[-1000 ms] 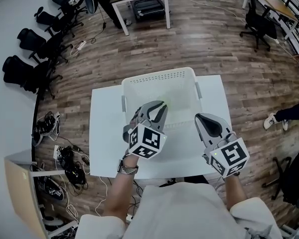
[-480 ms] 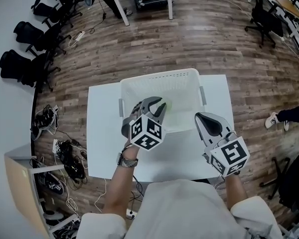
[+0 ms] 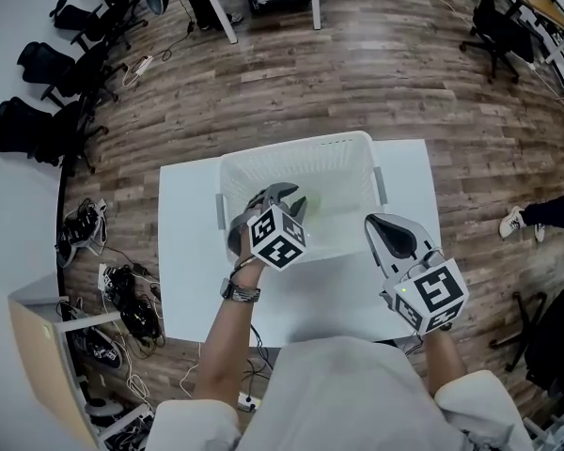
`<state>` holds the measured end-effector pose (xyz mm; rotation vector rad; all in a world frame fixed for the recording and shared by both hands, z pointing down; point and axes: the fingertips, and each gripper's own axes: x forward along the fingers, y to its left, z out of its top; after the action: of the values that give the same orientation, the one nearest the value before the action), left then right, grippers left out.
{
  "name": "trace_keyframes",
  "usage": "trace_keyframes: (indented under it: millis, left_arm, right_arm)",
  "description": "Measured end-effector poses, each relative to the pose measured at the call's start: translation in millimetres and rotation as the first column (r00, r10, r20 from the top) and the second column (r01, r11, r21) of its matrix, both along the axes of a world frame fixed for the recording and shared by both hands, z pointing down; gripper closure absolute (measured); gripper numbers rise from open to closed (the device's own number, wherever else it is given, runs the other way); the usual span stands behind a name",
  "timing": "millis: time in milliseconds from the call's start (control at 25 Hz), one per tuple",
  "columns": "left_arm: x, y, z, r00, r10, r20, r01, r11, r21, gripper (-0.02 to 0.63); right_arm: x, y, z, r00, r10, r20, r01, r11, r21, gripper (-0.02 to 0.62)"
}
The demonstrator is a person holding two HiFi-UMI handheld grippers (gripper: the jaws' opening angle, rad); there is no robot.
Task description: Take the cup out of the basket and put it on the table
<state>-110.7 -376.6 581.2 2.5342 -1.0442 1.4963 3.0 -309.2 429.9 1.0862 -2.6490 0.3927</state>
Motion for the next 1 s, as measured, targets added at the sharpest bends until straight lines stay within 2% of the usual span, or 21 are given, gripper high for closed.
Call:
trace_keyframes:
  millis: [360,1000]
  left_arm:
    - [-2,-6,42,0.997,0.027,0.069,-0.020,0.996,-0.089,0.494]
    - [-13,-20,82,0.995,0.000,0.104,0.022,0.976,-0.216,0.488]
  right_arm:
    - [-3,-2,10,1.000,-0.011,-0.007,0.010,1.000,-0.027,0.578]
    - [-7,-15,23,1.000,-0.006,-0.002,0.006,0.996,-0.086,0.578]
